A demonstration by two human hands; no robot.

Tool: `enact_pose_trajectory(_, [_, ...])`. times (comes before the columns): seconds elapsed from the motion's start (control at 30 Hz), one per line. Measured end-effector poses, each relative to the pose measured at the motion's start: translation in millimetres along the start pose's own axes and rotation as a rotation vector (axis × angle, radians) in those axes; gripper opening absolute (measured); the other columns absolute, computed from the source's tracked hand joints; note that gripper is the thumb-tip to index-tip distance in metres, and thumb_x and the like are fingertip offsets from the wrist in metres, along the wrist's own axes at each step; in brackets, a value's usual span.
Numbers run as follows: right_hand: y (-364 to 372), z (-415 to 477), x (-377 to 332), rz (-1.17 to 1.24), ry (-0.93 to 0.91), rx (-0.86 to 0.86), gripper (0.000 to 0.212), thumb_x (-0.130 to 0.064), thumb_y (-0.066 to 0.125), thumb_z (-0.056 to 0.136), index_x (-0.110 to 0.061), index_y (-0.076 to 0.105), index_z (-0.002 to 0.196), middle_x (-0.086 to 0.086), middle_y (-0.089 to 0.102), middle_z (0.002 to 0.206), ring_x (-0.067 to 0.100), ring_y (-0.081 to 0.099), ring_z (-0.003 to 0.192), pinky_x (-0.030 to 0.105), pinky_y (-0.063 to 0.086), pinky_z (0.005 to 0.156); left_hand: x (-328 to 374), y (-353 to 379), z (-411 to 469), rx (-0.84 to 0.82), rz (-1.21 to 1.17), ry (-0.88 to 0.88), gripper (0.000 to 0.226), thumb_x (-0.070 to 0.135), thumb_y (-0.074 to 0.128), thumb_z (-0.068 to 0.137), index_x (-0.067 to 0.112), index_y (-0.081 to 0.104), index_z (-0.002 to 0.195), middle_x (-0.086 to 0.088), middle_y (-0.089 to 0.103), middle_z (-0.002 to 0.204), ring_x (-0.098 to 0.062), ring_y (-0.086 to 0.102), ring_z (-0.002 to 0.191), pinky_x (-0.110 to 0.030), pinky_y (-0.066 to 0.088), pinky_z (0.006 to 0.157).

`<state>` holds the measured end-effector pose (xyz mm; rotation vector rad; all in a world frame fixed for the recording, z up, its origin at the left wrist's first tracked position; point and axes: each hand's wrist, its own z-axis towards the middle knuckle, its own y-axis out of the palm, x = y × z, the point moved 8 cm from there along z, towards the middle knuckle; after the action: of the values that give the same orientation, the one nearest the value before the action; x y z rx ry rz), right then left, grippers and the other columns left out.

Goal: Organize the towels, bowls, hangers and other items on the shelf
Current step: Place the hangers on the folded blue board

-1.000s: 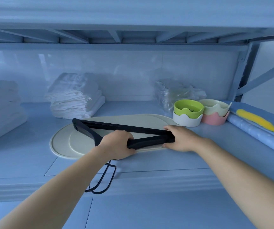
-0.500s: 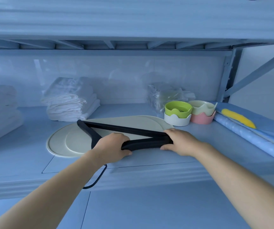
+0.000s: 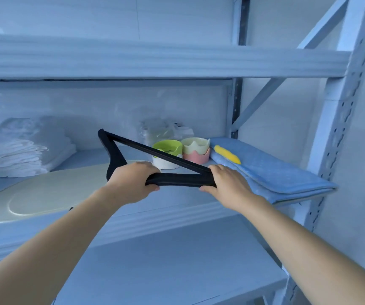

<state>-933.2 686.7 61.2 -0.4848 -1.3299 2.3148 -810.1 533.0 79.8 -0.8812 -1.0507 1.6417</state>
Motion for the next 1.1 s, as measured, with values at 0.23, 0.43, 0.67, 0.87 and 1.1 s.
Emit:
enact_pose_trajectory(0.23, [-52,-57,103,-0.045,0.154,0.065,0.051,-0.053,0.052,0.087,-0.010,0.046,0.115,0.006,0.056,0.114,0.026,0.053,0.107,0.034,0.038,0.085,117,-12,50,0.059,-0.003,0.132,0.020,0.039,0.058,0.087,0.035,0.056,0.106,0.017,0.055,0.096,-0.011,0.053,0.096,-0.027,0.034,0.065])
enact_pose_trajectory(0.43, [-74,-100,178,-0.061,0.274,0.019,0.048,-0.050,0.051,0.089,-0.010,0.045,0.116,0.007,0.054,0.118,0.026,0.051,0.110,0.034,0.039,0.087,199,-1,97,0.040,-0.011,0.247,0.018,0.037,0.059,0.086,0.037,0.057,0.104,0.017,0.056,0.098,-0.008,0.052,0.095,-0.028,0.040,0.068])
enact_pose_trajectory(0.67, [-66,-116,227,-0.162,0.335,0.012,0.063,-0.054,0.040,0.092,-0.010,0.028,0.136,0.005,0.051,0.121,0.023,0.051,0.109,0.031,0.043,0.082,243,25,147,-0.035,-0.016,0.377,0.015,0.037,0.059,0.085,0.033,0.057,0.099,0.012,0.055,0.093,-0.010,0.053,0.090,-0.030,0.045,0.073])
enact_pose_trajectory(0.87, [-49,-97,253,-0.151,0.387,0.041,0.067,-0.053,0.037,0.094,-0.016,0.014,0.146,0.005,0.051,0.123,0.022,0.050,0.110,0.031,0.043,0.079,250,42,196,-0.058,-0.053,0.467,0.018,0.033,0.058,0.088,0.030,0.057,0.106,0.011,0.057,0.098,-0.011,0.055,0.091,-0.033,0.045,0.079])
enact_pose_trajectory(1.1, [-34,-69,282,-0.176,0.453,-0.063,0.058,-0.050,0.039,0.094,-0.015,0.026,0.139,0.004,0.052,0.113,0.021,0.050,0.105,0.029,0.039,0.072,250,80,245,-0.081,-0.124,0.543,0.020,0.035,0.060,0.087,0.030,0.057,0.106,0.013,0.058,0.097,-0.008,0.053,0.091,-0.028,0.042,0.074])
